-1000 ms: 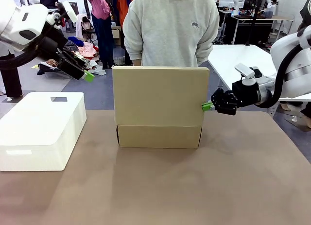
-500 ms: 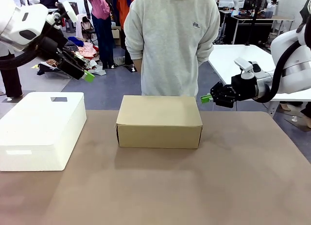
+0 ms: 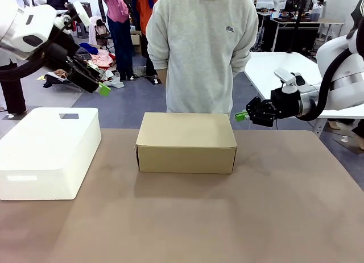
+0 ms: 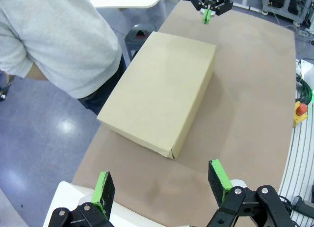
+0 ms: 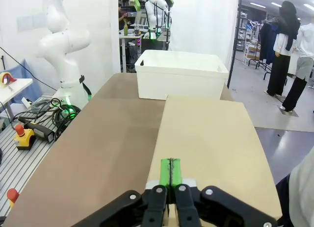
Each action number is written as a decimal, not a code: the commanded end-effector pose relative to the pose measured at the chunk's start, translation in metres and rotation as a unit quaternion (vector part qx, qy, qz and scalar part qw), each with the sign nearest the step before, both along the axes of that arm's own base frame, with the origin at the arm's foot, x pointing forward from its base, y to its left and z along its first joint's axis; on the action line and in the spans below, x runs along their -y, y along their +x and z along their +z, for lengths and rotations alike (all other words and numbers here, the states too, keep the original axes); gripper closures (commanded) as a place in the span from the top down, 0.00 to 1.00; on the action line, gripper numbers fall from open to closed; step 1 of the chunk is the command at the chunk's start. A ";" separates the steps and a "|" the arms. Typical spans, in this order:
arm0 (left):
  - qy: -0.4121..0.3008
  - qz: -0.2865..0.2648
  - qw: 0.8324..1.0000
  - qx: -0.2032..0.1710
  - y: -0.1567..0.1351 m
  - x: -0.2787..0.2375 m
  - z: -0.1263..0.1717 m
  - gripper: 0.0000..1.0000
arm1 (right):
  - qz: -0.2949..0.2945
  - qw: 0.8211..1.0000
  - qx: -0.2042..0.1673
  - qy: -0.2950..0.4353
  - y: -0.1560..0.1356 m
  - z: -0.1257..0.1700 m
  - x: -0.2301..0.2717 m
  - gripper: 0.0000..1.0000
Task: Pack the shoes into the box.
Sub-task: Press down on the lid of the Shoes Box.
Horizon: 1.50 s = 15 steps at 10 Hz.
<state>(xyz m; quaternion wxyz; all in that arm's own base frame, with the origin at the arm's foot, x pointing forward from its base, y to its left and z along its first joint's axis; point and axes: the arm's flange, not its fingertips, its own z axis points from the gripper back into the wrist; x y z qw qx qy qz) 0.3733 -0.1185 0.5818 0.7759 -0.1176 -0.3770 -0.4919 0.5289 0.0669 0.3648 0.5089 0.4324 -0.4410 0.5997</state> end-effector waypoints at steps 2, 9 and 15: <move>-0.006 -0.010 1.000 0.001 0.001 -0.001 -0.001 1.00 | -0.001 1.000 0.003 -0.001 -0.002 0.000 0.000 0.00; -0.027 0.066 0.996 -0.060 0.024 0.023 -0.002 0.51 | -0.028 0.995 -0.070 -0.067 -0.022 0.042 0.005 0.00; -0.037 0.158 0.984 -0.069 0.045 0.047 -0.007 0.00 | -0.147 0.963 -0.109 -0.195 -0.073 0.100 -0.010 1.00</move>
